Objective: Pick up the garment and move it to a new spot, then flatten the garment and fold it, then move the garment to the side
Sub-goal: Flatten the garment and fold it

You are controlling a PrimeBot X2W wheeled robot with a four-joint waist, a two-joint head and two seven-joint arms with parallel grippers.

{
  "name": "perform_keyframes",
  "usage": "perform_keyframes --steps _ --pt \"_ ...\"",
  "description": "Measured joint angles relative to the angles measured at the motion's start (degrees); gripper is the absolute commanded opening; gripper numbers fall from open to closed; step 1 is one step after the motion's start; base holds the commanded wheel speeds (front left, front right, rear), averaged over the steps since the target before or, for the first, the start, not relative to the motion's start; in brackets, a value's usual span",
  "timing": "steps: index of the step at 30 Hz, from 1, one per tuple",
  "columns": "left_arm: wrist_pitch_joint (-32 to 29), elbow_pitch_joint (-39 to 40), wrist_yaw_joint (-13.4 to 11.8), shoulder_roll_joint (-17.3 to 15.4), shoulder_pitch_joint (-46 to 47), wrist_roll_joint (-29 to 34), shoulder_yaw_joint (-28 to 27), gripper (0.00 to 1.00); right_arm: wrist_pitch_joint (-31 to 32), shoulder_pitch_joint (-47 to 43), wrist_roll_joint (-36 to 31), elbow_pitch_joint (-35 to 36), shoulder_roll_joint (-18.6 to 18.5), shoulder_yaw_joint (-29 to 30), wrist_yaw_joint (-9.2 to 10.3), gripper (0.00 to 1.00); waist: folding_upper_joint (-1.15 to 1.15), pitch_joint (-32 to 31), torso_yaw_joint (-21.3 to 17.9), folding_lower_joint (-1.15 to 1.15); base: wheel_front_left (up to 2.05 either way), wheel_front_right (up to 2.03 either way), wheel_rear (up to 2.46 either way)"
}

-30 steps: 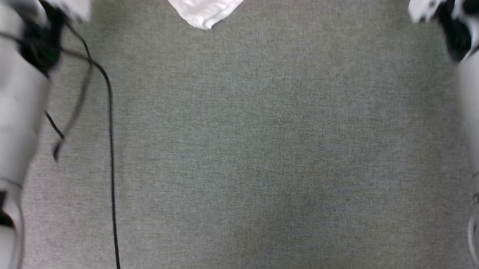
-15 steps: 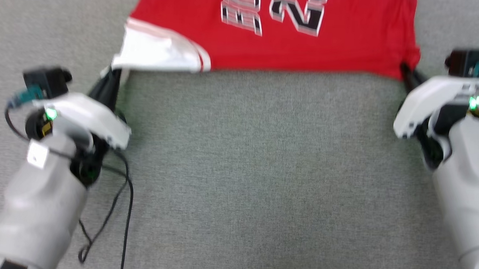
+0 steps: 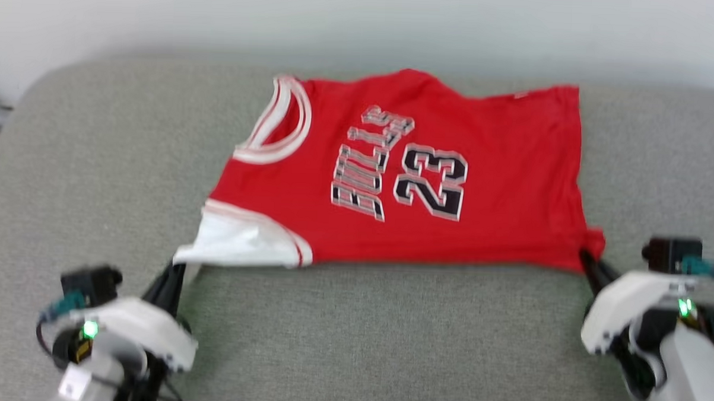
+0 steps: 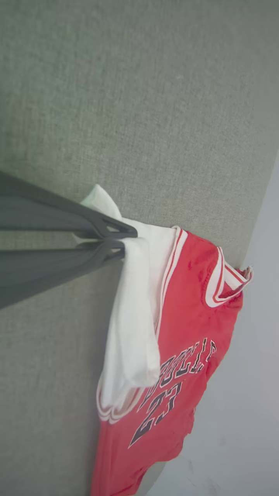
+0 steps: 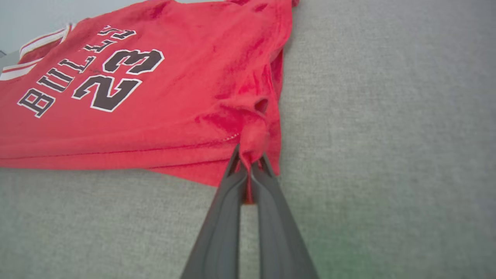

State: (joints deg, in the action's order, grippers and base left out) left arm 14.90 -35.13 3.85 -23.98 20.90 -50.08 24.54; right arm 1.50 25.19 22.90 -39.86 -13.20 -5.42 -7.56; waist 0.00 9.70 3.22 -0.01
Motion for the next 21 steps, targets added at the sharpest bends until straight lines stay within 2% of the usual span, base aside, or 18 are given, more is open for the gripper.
perform_keyframes --steps 6,12,21 --pt "0.00 6.91 -3.75 -0.07 -11.04 -0.27 -0.94 0.00 3.23 -12.16 -0.47 8.65 0.98 4.12 -0.01 0.00 0.00 -4.51 0.45 0.00 0.00 0.00 0.00" --pt "-1.70 14.17 -7.44 -1.42 -20.64 -2.30 -1.54 0.00 7.40 -23.99 -2.68 19.27 3.72 9.84 -0.02 0.00 0.00 -7.76 0.91 0.00 0.00 0.00 0.00" --pt "-4.76 27.47 -13.22 -4.82 -31.06 -4.66 -3.36 0.00 15.02 -36.47 -5.97 34.95 8.21 16.13 -0.09 0.00 0.00 -9.64 2.15 0.00 0.00 0.00 0.00"
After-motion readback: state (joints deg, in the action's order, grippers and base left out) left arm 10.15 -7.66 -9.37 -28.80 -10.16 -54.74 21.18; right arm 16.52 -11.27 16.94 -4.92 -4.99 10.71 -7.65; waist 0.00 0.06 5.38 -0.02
